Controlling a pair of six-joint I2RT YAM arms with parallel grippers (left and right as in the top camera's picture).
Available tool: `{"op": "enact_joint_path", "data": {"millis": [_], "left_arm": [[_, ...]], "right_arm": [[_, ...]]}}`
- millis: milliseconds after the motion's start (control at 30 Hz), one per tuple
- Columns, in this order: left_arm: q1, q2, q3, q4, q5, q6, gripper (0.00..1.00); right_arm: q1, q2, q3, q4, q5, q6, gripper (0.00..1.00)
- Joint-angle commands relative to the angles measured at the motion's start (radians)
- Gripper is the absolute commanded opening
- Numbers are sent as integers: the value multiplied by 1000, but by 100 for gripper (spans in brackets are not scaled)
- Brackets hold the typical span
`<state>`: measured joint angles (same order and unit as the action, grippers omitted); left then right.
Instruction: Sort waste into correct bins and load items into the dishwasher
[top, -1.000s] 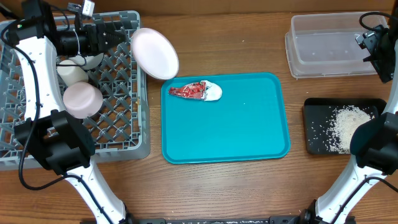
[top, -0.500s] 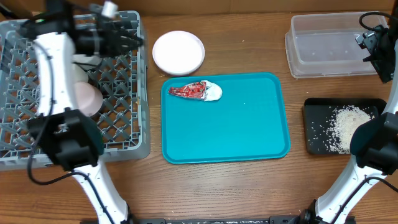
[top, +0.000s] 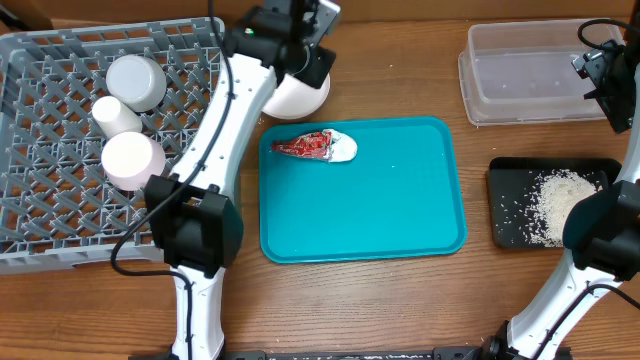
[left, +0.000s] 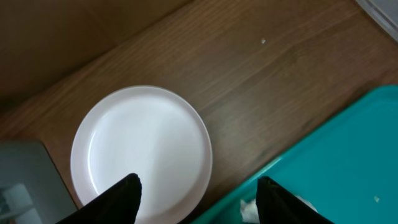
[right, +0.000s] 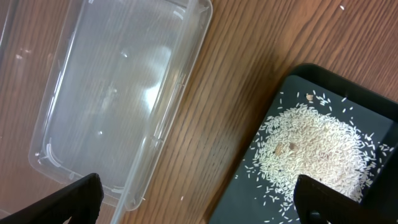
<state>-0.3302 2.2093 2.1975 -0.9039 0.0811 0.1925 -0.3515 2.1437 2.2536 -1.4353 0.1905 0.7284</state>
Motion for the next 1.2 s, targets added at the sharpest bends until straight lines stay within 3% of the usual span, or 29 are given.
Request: {"op": "enact_joint_path", "data": {"millis": [0,333,533,700,900,967,1000,1033,1167], "left_arm": [[-17,84,-3,46,-92,-27,61],[-31,251,-3,75,-80,-45,63],[-31,304,-3,77,-80,-77,60],[-31,322,-3,77,-80,-106,46],[-31,363,-3,64,-77,-181,40],[-31,366,-3,62,-64,-195,33],[-31,365,-3,62,-51,-197,24],[-31,359,2,63,-26,-198,4],[-28,327,74,15,52,-248,4]], "right_arm": [[2,-38,24,2,15,-7,100],[2,-38,24,2,15,-7,100],[2,-38,24,2,15,-7,100],[2,-38,24,2,15,-7,100],[2,-38,24,2,14,-7,100],[2,-38,24,2,15,-7,100],[2,-38,24,2,15,-7,100],[2,-38,24,2,14,-7,100],[2,-38,24,2,14,-7,100]]}}
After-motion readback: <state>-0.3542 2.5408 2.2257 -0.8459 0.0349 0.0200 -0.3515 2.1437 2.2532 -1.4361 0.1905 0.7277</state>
